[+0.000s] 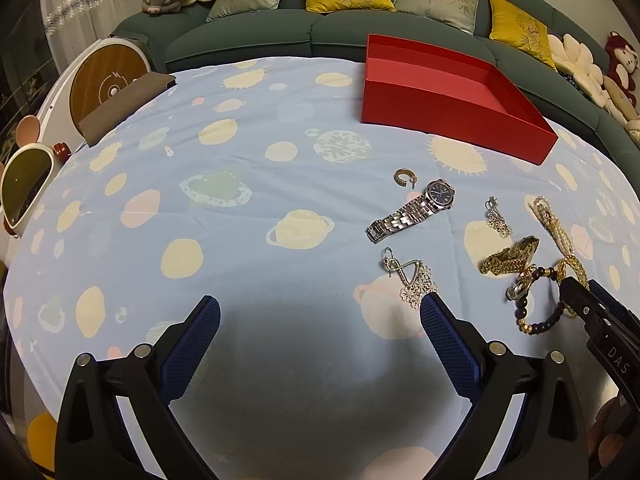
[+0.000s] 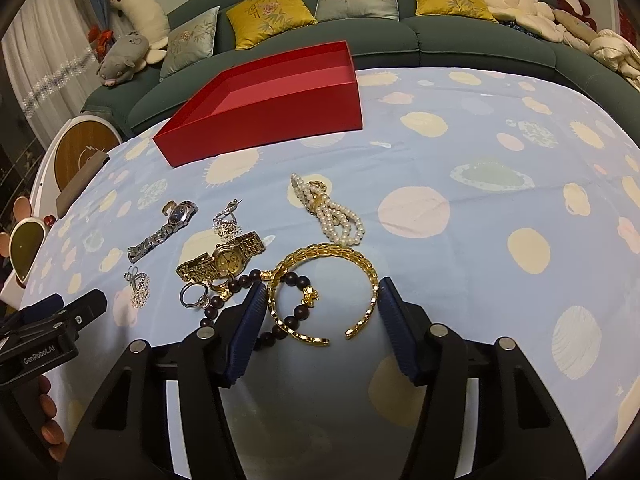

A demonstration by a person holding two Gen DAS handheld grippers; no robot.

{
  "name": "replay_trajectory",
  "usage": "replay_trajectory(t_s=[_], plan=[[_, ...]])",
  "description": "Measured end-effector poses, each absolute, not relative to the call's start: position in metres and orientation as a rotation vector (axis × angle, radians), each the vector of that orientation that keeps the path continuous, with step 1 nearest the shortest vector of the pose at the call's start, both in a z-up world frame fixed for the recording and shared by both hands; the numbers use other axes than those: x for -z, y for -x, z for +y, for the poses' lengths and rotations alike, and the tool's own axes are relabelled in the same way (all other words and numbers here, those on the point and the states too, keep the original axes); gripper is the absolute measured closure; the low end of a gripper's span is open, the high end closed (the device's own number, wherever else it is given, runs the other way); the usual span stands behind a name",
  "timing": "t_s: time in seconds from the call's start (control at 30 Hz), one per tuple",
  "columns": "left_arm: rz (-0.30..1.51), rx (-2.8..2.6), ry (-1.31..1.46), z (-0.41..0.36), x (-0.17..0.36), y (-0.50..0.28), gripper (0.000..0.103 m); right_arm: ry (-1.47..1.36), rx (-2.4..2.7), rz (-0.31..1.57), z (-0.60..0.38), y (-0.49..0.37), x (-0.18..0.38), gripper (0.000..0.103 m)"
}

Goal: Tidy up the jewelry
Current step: 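Move the right tool to the gold cuff bangle while the left tool approaches the silver watch, then close the right tool on the gold bangle while the left tool grasps the silver watch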

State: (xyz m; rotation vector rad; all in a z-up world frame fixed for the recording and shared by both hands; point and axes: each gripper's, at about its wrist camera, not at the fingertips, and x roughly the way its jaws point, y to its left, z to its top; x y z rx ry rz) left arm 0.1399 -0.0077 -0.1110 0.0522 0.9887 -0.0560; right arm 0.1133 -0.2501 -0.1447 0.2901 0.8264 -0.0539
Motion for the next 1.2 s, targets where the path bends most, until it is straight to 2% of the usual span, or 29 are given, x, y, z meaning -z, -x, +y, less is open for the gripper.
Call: replay_trajectory(t_s=[0.37, 0.7, 0.77, 0.83, 0.97, 1.2], plan=[[0.96, 0.1, -0.072, -0.022, 0.111, -0.163, 0.005, -0.322, 0.052, 0.773, -0.257, -0.095, 0.119, 0.047], [0.949, 0.19, -0.097, -0.054, 0.124, -0.209, 0.005, -0.329, 0.055, 0.781, -0.257, -0.086, 0.117, 0.047], [0.963, 0.204, -0.078, -0.056, 0.129, -0.215, 0.008, -0.328, 0.057, 0.781, -0.257, -0.086, 0.117, 0.047], [0.979, 0.209, -0.065, -0.057, 0.134, -0.22, 0.018, -0.327, 0.056, 0.783, -0.257, -0.087, 0.117, 0.047], [0.947, 0.214, -0.094, -0.063, 0.135, -0.219, 0.024, -0.327, 0.057, 0.787, -0.257, -0.087, 0.118, 0.047], [0.914, 0.251, -0.12, -0.069, 0.134, -0.212, 0.046, -0.335, 0.052, 0.792, -0.255, -0.087, 0.119, 0.047]])
